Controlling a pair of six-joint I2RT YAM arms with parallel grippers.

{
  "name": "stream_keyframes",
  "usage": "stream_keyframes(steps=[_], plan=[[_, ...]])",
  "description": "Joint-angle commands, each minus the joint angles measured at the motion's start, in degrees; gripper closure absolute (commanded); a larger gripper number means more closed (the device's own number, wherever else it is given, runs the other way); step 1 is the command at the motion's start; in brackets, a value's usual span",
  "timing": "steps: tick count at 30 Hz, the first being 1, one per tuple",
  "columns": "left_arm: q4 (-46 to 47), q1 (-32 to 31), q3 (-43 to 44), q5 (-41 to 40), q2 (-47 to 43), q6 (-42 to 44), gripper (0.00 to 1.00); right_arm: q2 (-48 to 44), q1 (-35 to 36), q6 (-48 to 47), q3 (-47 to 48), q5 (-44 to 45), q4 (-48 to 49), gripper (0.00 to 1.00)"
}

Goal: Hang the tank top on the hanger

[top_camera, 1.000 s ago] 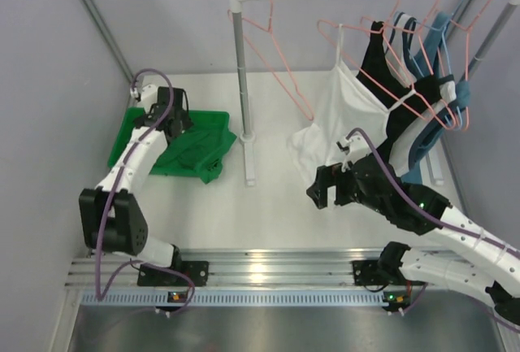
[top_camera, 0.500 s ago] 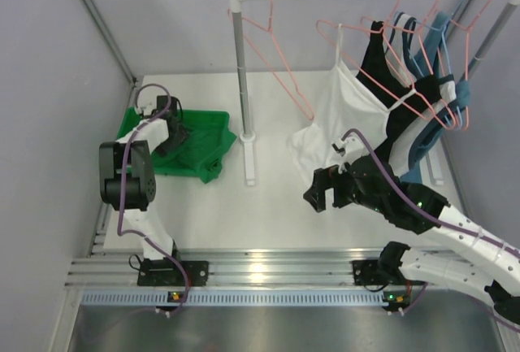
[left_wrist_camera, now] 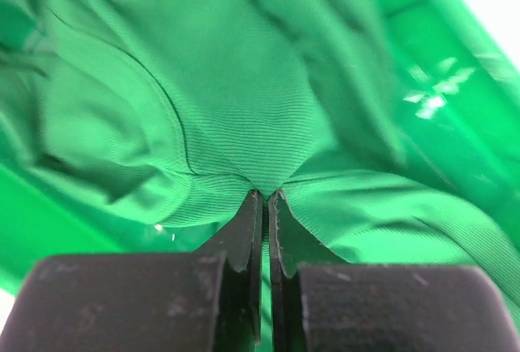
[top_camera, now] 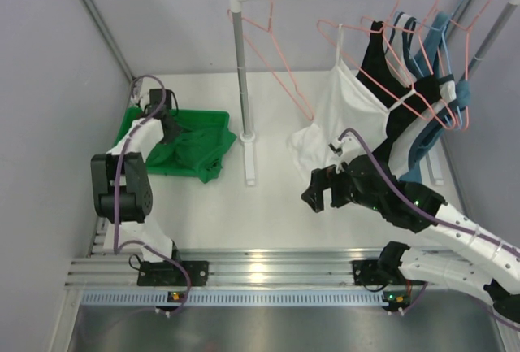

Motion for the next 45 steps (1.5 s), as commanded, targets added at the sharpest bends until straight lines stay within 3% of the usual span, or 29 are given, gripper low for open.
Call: stream_keyframes(steps=[1, 5, 13, 30, 37, 42, 45], plan=[[-1.96, 0.13, 3.47, 3.49, -10.58, 3.3, 1.0, 0.19, 0.52, -0.88, 0.83, 0.07, 1.89, 0.0], [-4.07, -1.0, 3.64, 9.65, -19.74, 3.92, 1.0, 0.54, 0.52, -1.4, 1.53, 0.43, 1.37, 0.0], [-10.66, -7.51, 11.37, 13.17, -33.97, 4.97, 1.0, 2.03, 0.6, -2.63, 4.08, 1.3, -0.04, 0.0], [-19.1, -14.72, 29.73, 40.39, -40.58, 3.93, 1.0, 0.63, 0.52, -2.02, 8.3, 5.17, -4.17, 0.0], [-24.38, -14.63, 40.98, 43.93, -40.93, 0.93, 1.0, -0.78, 0.43, -1.23, 9.62, 6.49, -6.19, 0.0], [-25.17, -14.63, 37.49, 46.92, -43.12, -2.31, 1.0, -1.92, 0.52, -0.35, 9.97, 6.67, -7.42, 0.0], [-20.88, -14.63, 26.71, 46.83, -46.89, -4.94, 1.0, -2.88, 0.52, 0.09, 9.27, 7.02, -7.42, 0.0]])
